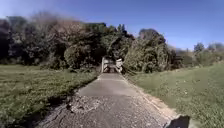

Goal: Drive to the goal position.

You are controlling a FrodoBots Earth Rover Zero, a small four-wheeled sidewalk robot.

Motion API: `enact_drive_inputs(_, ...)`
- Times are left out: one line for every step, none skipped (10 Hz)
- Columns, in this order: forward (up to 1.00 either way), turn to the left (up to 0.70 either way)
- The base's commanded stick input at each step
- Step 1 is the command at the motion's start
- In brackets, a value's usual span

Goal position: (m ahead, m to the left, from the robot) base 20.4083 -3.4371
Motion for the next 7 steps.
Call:
enact_drive_inputs(0.50, 0.00)
enact_drive_inputs(0.50, -0.12)
enact_drive_inputs(0.50, 0.00)
enact_drive_inputs(0.50, 0.00)
enact_drive_inputs(0.50, 0.00)
enact_drive_inputs(0.50, 0.00)
enact_drive_inputs(0.50, 0.00)
